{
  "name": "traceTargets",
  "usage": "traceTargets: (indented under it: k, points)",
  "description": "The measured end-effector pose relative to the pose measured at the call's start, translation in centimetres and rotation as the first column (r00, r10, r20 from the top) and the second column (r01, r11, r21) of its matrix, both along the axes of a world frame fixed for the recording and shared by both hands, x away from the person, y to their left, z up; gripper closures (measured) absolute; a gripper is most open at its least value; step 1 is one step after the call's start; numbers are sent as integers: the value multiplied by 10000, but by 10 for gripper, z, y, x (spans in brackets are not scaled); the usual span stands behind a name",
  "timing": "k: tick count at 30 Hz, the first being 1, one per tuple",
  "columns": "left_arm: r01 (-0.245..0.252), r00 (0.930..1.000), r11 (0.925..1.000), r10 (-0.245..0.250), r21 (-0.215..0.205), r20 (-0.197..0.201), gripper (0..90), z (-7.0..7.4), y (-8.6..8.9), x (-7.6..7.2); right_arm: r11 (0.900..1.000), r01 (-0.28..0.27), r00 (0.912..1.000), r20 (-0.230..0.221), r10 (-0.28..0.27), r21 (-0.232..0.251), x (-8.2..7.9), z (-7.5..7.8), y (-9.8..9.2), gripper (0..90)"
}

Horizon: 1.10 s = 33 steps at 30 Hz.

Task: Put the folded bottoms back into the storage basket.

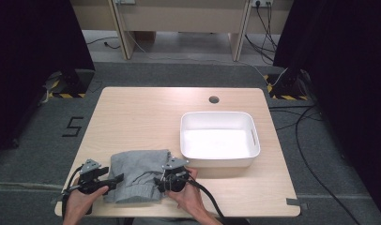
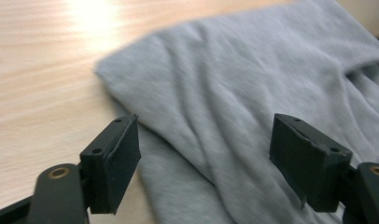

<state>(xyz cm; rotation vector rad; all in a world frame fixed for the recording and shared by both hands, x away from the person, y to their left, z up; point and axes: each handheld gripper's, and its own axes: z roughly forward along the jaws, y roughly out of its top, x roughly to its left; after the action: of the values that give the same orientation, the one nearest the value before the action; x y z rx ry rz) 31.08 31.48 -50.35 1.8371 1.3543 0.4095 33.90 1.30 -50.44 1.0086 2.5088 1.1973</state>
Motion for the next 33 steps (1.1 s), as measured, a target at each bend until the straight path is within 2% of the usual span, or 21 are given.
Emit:
traceTargets:
  k: [4, 7, 9, 12, 13, 16, 19, 24, 26, 30, 33]
  points:
    - [-25, 9994, 10000, 28, 88, -347, 215, -3, 1, 2, 9991, 213, 9995, 246, -222, 380, -2, 12, -8, 330]
    - [-93, 9980, 10000, 91, -35, -621, 199, -8, -1, 4, 9980, 440, 9989, 153, -447, 464, 1, 13, -9, 317]
    - [-110, 9971, 9999, 117, 100, -747, 186, -11, -2, 5, 9974, 621, 9981, -21, -621, 360, 4, 9, -7, 300]
    - [-132, 9973, 9967, 189, 806, -710, 169, -11, -6, 6, 9973, 732, 9973, -103, -731, 83, 7, 2, -2, 284]
    - [-117, 9970, 9957, 186, 916, -748, 168, -10, -7, 6, 9970, 780, 9968, -189, -780, -21, 8, -1, 1, 274]
    - [47, 9968, 9934, 45, 1149, -800, 172, -10, -11, 6, 9956, 894, 9951, -390, -904, -283, 10, -7, 5, 248]
    - [243, 9969, 9930, -153, 1158, -777, 239, -8, -13, 5, 9951, 938, 9950, -316, -948, -315, 10, -11, 6, 237]
    - [636, 9960, 9948, -582, 796, -681, 403, -8, -14, 2, 9972, 643, 9979, -23, -644, -378, 10, -12, 7, 265]
    - [751, 9950, 9962, -719, 440, -700, 466, -9, -12, 3, 9984, 454, 9990, 31, -453, -335, 10, -13, 8, 321]
    - [951, 9941, 9955, -950, -6, -528, 613, -11, -11, 2, 9999, 30, 10000, 45, -29, -107, 9, -13, 8, 471]
    - [990, 9937, 9948, -1000, -219, -506, 652, -13, -10, 2, 9997, -180, 9998, -99, 181, 146, 9, -13, 8, 568]
